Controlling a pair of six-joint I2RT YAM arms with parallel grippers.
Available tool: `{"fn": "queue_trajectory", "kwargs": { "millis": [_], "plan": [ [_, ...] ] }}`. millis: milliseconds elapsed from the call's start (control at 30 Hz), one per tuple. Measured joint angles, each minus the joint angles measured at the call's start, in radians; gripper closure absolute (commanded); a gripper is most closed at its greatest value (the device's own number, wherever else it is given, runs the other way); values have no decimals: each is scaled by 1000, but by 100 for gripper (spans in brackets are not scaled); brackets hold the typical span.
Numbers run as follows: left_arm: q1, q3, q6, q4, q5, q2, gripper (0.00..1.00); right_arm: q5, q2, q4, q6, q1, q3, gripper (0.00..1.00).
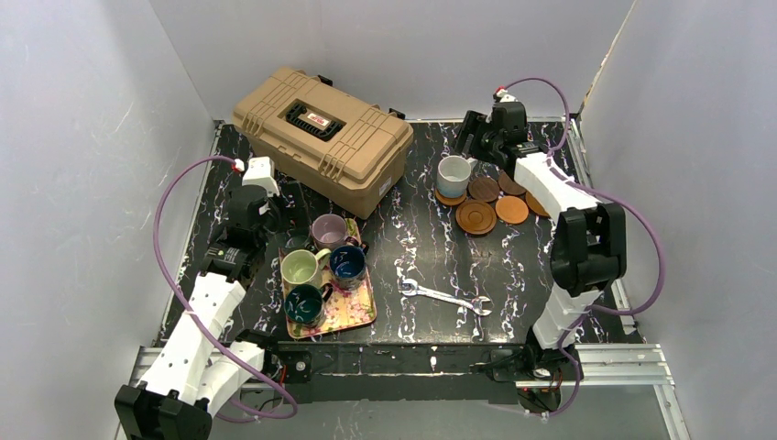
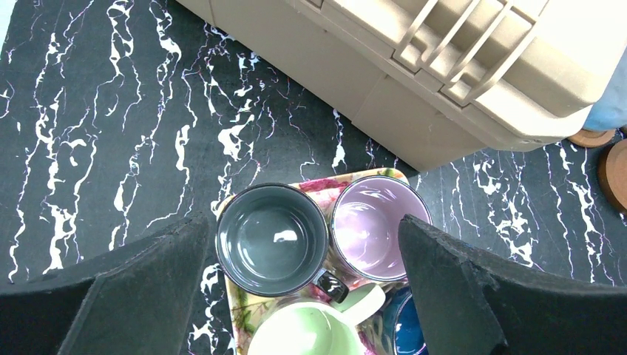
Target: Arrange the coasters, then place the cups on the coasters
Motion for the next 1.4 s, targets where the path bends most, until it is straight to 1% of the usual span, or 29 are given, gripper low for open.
{"fn": "queue_trajectory", "kwargs": {
  "millis": [200, 333, 467, 767, 933, 1133, 1267, 1400],
  "plan": [
    [0, 0, 0, 0, 0, -5, 2, 58, 43, 60, 126, 1, 0, 12],
    [0, 0, 0, 0, 0, -6, 2, 114, 64, 71, 164, 1, 0, 11],
    [0, 0, 0, 0, 0, -7, 2, 140, 74, 77, 182, 1, 0, 11],
    [-2, 0, 0, 0, 0, -7, 2, 143, 125, 98, 212, 1, 0, 11],
    [-6, 0, 0, 0, 0, -7, 2, 150, 132, 111, 225, 1, -35, 12],
    [-8, 0, 0, 0, 0, -7, 2, 144, 154, 123, 239, 1, -38, 12],
    [-8, 0, 0, 0, 0, -7, 2, 122, 180, 137, 241, 1, -34, 15],
    [-12, 0, 0, 0, 0, -7, 2, 99, 217, 148, 243, 1, 3, 16]
  ]
}}
